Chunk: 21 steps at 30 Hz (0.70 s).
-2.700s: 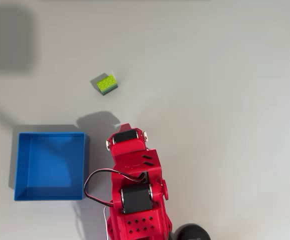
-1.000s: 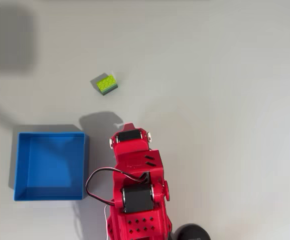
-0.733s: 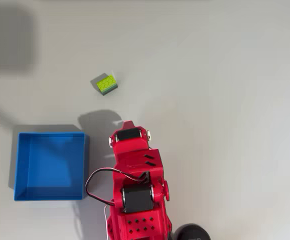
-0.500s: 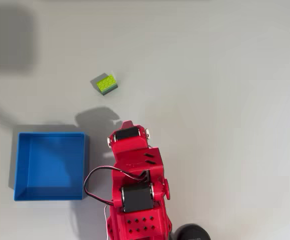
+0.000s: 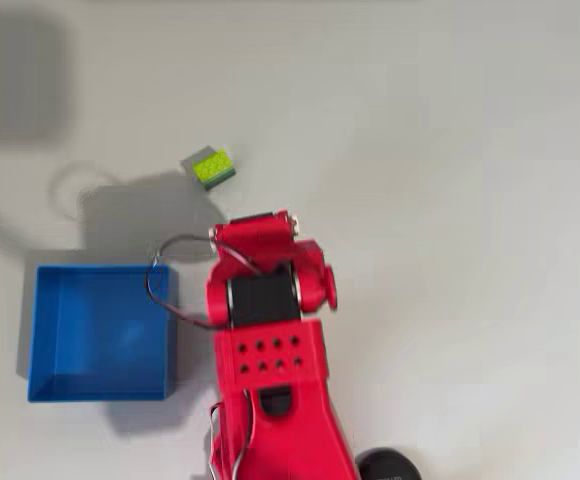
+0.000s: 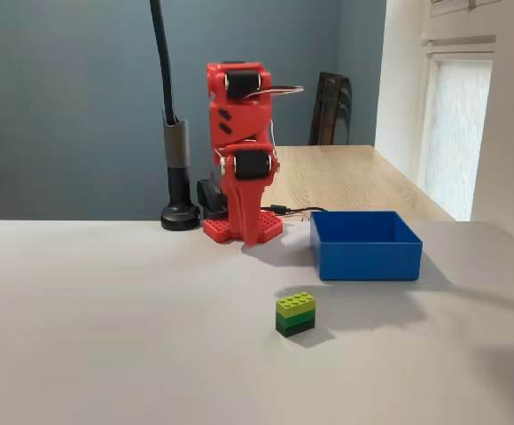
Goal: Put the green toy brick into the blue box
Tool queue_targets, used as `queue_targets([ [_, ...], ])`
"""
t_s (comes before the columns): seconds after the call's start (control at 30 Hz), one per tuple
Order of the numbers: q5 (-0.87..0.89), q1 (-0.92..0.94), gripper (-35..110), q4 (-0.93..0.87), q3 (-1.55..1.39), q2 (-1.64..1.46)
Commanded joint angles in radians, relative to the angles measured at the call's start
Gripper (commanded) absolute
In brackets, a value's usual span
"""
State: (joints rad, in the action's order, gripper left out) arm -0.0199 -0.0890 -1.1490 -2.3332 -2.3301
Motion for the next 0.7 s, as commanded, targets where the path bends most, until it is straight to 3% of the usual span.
queue_targets([
  [0.0, -0.014, -0.025, 0, -0.126, 0.256, 0.158],
  [0.2, -0.074, -0.048, 1, -0.250, 0.515, 0.388],
  [0.33, -0.120, -0.063, 16, -0.299, 0.647, 0.509],
  [0.67, -0.222, -0.092, 30, -0.321, 0.824, 0.707],
])
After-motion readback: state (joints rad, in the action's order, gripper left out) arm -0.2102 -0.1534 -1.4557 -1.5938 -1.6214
